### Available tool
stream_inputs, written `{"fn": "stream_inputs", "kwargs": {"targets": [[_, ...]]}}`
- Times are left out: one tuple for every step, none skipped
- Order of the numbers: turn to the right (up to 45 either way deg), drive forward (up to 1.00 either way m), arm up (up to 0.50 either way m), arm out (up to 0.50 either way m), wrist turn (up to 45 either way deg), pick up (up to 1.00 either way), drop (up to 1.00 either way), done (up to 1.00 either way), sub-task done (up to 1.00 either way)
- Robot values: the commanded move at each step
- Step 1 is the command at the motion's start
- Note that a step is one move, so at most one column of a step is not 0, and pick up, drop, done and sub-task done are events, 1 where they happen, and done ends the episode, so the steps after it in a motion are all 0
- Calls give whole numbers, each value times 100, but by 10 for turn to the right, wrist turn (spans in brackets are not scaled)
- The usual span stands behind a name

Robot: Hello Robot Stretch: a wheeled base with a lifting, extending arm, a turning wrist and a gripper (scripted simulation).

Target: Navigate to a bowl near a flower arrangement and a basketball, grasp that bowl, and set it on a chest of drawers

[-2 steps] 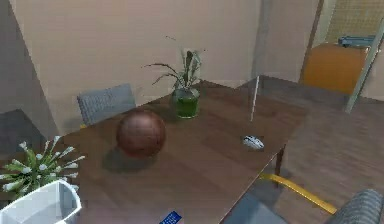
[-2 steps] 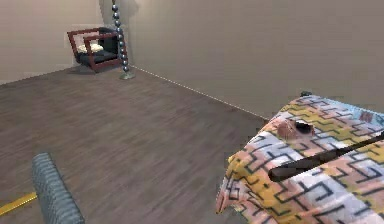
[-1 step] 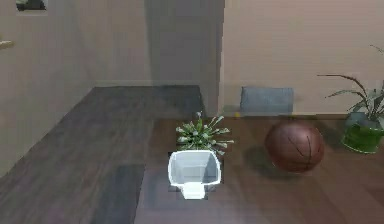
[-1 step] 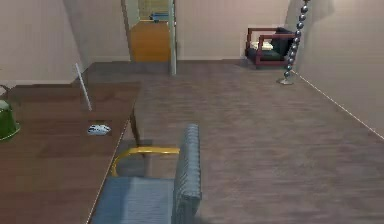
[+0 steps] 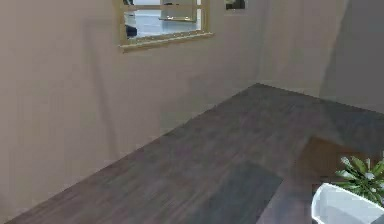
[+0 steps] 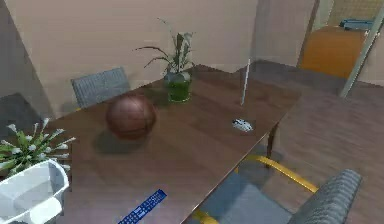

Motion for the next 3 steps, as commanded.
{"fn": "stream_inputs", "kwargs": {"targets": [[-390,0,0,0,0,0,0,0,0],[0,0,50,0,0,0,0,0,0],[0,0,38,0,0,0,0,0,0]]}}
